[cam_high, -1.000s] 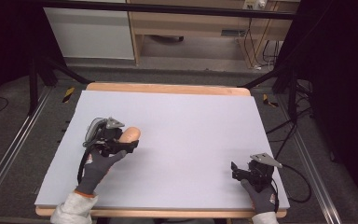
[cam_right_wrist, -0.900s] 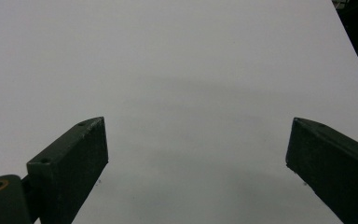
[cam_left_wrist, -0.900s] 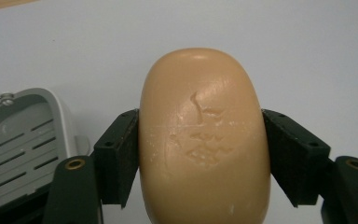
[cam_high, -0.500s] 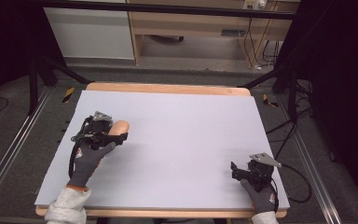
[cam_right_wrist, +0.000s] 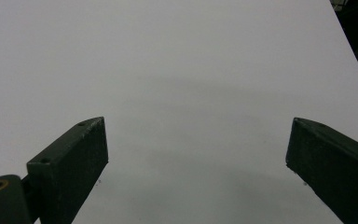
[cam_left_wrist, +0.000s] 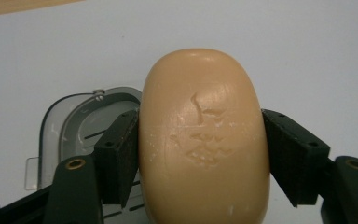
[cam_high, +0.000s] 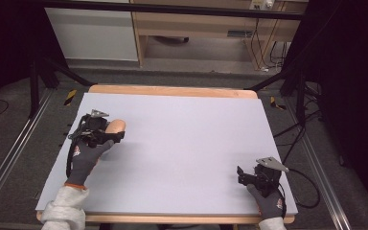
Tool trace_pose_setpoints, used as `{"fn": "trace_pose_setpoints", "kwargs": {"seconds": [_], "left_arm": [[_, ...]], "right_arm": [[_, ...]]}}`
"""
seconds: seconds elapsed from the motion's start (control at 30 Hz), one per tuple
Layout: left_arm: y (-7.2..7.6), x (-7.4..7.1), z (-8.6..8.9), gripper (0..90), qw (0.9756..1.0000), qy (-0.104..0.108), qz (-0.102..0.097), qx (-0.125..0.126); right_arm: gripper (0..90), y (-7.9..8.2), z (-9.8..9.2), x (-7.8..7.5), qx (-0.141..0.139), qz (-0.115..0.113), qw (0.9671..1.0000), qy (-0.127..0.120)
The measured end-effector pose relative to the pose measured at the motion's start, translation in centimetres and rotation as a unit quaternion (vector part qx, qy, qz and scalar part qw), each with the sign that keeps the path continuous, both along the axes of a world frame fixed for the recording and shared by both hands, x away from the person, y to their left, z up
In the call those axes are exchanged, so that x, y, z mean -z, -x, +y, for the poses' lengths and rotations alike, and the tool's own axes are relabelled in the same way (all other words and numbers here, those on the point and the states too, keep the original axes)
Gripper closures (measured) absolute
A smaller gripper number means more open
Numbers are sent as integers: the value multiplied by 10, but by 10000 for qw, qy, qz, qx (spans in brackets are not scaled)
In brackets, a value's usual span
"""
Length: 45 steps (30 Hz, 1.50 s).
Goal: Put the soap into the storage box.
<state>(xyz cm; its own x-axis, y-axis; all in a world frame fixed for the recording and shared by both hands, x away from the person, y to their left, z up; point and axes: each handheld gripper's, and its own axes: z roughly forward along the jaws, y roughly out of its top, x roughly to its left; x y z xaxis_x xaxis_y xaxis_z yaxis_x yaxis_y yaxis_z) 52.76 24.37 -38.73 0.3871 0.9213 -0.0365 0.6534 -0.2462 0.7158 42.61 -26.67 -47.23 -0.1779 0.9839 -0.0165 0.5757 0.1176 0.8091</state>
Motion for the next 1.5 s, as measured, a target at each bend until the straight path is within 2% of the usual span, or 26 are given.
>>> {"fn": "trace_pose_setpoints", "kwargs": {"seconds": [0.27, 0.73, 1.0, 1.2, 1.33, 1.5], "left_arm": [[-8, 3, 13, 314, 9996, -149, 102, -203], [-14, 21, 38, 315, 9981, -218, 317, -486], [-16, 30, 42, 315, 9975, -214, 398, -539], [-17, 30, 41, 315, 9977, -181, 392, -527], [-18, 33, 40, 314, 9979, -70, 427, -476], [-19, 32, 38, 310, 9978, -140, 445, -475]], "right_arm": [[58, 0, 0, 0, 6, 12, 10000, -4], [58, -1, 2, 1, -18, 29, 10000, 15], [58, -2, 3, 2, -46, 46, 10000, 40], [58, -2, 3, 2, -48, 45, 10000, 42], [58, -2, 3, 2, -46, 39, 10000, 45], [58, -2, 3, 2, -50, 40, 10000, 46]]}}
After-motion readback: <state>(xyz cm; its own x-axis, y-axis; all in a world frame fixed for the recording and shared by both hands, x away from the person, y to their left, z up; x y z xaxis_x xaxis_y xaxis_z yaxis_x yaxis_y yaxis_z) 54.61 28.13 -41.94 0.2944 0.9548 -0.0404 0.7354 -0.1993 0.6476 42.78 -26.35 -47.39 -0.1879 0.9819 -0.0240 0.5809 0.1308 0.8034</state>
